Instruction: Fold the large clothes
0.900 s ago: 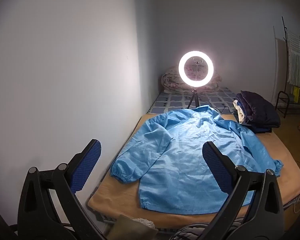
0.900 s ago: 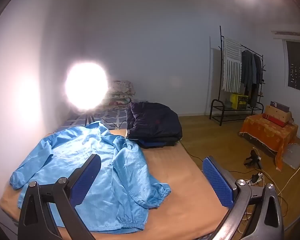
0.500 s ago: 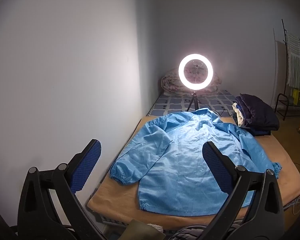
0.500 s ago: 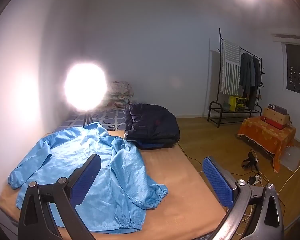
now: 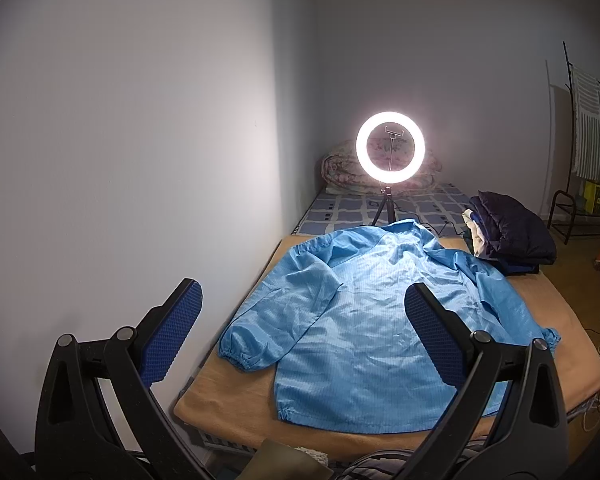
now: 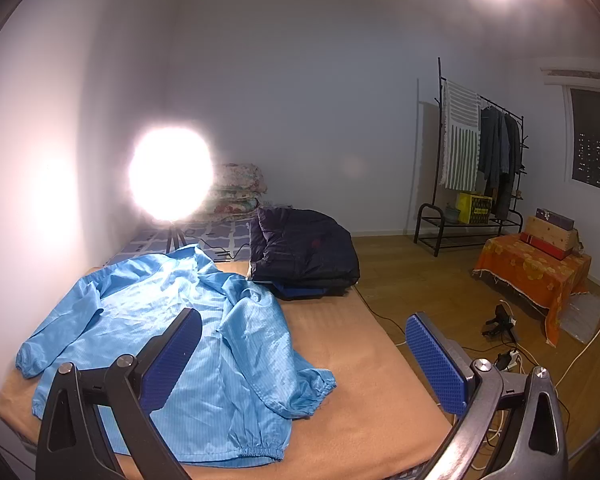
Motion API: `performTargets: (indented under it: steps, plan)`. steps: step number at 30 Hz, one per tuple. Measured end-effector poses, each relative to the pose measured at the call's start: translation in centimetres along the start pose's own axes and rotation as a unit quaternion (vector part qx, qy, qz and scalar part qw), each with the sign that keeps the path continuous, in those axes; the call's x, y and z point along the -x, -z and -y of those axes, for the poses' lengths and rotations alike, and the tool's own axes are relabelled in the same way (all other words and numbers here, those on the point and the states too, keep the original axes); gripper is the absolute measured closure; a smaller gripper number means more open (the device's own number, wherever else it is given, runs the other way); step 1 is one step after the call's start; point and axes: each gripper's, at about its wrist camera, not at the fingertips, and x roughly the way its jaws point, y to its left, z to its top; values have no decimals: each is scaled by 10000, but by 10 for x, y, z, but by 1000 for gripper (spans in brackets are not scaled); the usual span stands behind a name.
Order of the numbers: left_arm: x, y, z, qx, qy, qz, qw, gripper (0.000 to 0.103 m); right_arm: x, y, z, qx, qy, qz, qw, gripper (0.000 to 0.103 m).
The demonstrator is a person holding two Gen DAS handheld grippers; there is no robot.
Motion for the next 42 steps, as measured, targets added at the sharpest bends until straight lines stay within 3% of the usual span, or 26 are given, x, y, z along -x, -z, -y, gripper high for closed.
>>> performTargets:
  steps: [42]
  plan:
    - [6,-10,-5,-5,-35,56,10000,0,2,-1,-9,51,-134,8,9999,0]
